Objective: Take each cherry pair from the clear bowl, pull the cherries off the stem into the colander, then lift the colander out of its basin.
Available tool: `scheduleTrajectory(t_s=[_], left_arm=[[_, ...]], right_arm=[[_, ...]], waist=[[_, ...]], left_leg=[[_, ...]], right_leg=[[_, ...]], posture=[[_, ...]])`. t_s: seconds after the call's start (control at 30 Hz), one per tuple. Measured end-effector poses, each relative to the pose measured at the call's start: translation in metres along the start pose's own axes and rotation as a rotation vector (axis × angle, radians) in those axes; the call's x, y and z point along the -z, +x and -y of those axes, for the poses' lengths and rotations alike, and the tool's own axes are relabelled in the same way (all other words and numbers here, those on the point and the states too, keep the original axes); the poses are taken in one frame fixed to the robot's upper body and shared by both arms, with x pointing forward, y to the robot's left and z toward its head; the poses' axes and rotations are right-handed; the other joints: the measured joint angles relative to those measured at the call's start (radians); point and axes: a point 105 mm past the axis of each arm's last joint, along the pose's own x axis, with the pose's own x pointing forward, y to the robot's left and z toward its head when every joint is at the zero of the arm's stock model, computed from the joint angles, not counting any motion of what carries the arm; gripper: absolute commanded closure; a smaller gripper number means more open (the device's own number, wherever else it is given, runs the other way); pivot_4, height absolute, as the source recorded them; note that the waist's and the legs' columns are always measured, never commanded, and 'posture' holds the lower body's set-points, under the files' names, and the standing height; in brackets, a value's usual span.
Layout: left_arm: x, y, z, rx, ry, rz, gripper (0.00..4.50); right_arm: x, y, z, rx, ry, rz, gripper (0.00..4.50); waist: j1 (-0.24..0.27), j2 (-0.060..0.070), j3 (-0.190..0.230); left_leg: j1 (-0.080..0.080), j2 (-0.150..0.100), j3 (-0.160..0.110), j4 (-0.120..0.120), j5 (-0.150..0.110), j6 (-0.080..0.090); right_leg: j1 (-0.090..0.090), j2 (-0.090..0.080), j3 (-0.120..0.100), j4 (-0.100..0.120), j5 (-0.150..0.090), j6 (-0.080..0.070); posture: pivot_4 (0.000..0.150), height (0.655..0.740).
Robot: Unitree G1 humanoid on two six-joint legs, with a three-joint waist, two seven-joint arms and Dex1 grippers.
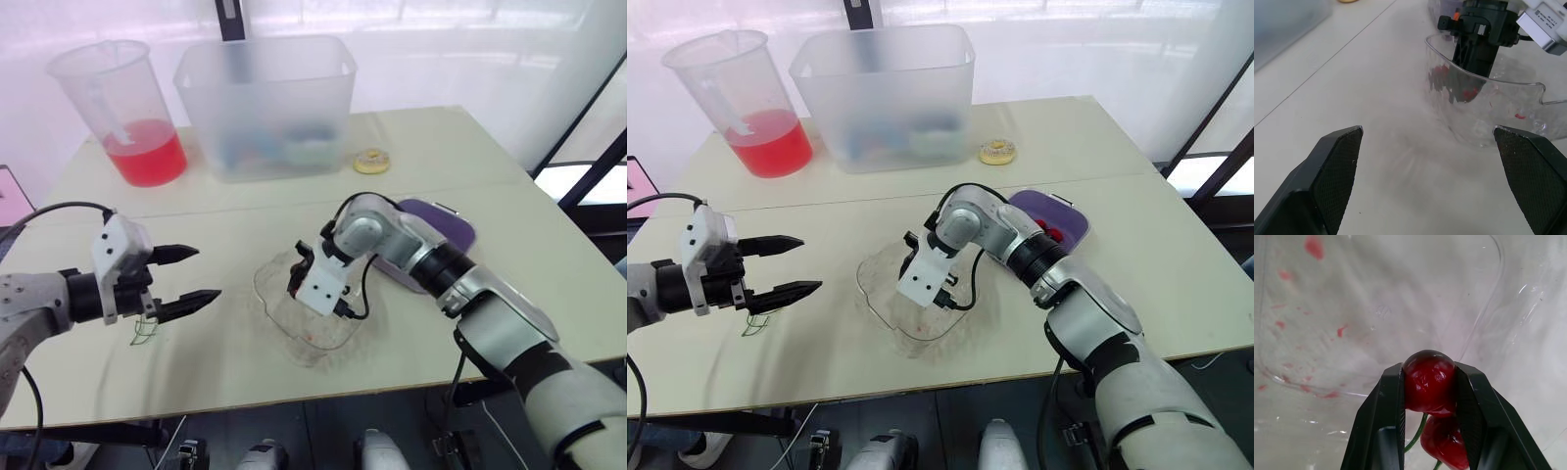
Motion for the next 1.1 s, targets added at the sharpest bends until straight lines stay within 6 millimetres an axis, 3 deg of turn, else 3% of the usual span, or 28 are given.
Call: scheduleTrajectory(t_s=[0.43, 0.7, 0.97, 1.1], left_arm=[[0.002, 0.007, 0.001, 0.012, 0.009, 0.004, 0.0], [0.005, 0.013, 0.002, 0.027, 0.001, 0.007, 0.0], [0.006, 0.019, 0.003, 0.042, 0.004, 0.016, 0.0], [0.006, 0.019, 0.003, 0.035, 0.007, 0.013, 0.0]], right_arm=[[-0.004, -0.025, 0.01, -0.028, 0.166, -0.04, 3.55], [-0.019, -0.024, 0.007, -0.066, -0.005, -0.016, 3.55], [-0.03, -0.004, 0.021, -0.098, -0.153, -0.002, 3.55], [-0.028, -0.001, 0.021, -0.111, -0.173, 0.001, 1.76]], waist=[[0.006, 0.0, 0.0], [0.008, 0.0, 0.0], [0.002, 0.0, 0.0], [0.005, 0.0, 0.0]], left_leg=[[0.0, 0.0, 0.0, 0.0, 0.0, 0.0], [0.0, 0.0, 0.0, 0.0, 0.0, 0.0], [0.0, 0.0, 0.0, 0.0, 0.0, 0.0], [0.0, 0.0, 0.0, 0.001, 0.0, 0.0]], right_leg=[[0.0, 0.0, 0.0, 0.0, 0.0, 0.0], [0.0, 0.0, 0.0, 0.0, 0.0, 0.0], [0.0, 0.0, 0.0, 0.001, 0.0, 0.0], [0.0, 0.0, 0.0, 0.0, 0.0, 0.0]], posture=[[0.15, 0.74], [0.15, 0.74], [0.15, 0.74], [0.15, 0.74]])
